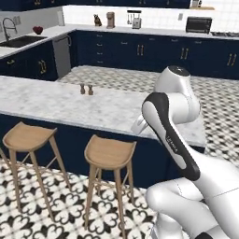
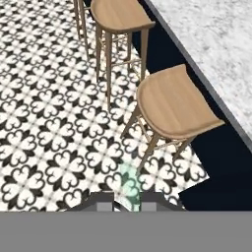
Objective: Take a straw from the drawer in front and place it inside the glass cup on the dining counter.
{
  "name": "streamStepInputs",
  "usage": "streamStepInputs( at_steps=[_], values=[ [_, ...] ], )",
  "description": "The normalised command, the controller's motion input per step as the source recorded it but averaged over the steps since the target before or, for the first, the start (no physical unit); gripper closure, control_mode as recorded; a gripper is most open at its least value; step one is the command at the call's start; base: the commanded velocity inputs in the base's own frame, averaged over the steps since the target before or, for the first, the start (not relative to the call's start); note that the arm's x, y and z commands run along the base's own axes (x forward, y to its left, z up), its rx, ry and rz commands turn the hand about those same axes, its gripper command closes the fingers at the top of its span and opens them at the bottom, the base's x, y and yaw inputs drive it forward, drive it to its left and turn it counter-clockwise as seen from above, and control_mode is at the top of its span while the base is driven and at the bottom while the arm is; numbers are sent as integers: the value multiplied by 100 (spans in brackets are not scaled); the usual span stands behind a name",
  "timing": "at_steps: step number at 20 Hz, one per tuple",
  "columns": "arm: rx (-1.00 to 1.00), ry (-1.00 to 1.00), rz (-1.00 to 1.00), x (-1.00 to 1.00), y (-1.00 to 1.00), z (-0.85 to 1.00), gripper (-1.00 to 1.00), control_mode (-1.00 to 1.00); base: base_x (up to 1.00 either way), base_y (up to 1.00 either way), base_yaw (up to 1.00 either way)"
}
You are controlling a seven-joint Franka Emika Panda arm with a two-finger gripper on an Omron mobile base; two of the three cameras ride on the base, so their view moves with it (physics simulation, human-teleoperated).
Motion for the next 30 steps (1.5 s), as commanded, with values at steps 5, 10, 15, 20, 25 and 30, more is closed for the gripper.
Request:
streamStepInputs(
  at_steps=[5, 10, 15, 20, 25, 30],
  values=[
    [0, 0, 0, 0, 0, 0, 100, 100, -15, 100, -41],
    [0, 0, 0, 0, 0, 0, 100, 100, -21, 100, -37],
    [0, 0, 0, 0, 0, 0, 100, 100, -23, 100, -33],
    [0, 0, 0, 0, 0, 0, 100, 100, -13, 100, -32],
    [0, 0, 0, 0, 0, 0, 100, 100, 0, 100, -33],
    [0, 0, 0, 0, 0, 0, 100, 100, 0, 100, -33]
  ],
)
